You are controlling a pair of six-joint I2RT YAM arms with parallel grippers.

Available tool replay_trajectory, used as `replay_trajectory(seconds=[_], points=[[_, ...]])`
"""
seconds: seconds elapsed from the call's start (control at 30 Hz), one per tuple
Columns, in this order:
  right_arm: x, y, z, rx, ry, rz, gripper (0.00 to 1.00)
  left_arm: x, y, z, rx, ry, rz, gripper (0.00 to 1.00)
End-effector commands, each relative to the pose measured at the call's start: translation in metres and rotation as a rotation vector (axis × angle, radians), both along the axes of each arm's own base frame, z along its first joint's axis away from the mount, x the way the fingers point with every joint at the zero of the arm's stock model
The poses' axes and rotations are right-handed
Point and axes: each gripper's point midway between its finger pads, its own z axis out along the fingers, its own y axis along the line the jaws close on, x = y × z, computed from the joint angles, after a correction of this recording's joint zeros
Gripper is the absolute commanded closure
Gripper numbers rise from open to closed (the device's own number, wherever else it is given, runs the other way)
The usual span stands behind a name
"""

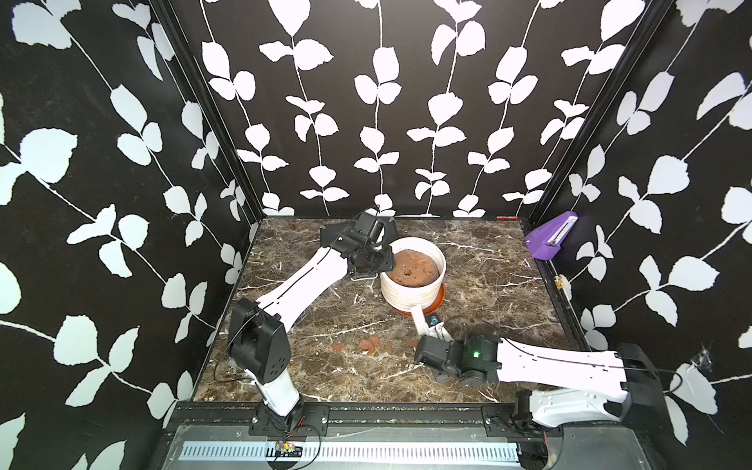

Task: Scrub the dried mud off the ceramic pot
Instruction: Rotate the pot at the center of the board.

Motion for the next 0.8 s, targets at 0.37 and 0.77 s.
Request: replay_trajectory(seconds=[0.37, 0.77], points=[[0.012, -0.094, 0.008, 0.066, -0.019, -0.323, 1.00, 0.028, 0.015, -0.033, 0.303, 0.052, -0.082, 0.83], [0.012, -0.093, 0.002, 0.076, -0.013, -0.325, 1.00, 0.027, -0.002, 0.005, 0.173, 0.040, -0.050, 1.00]])
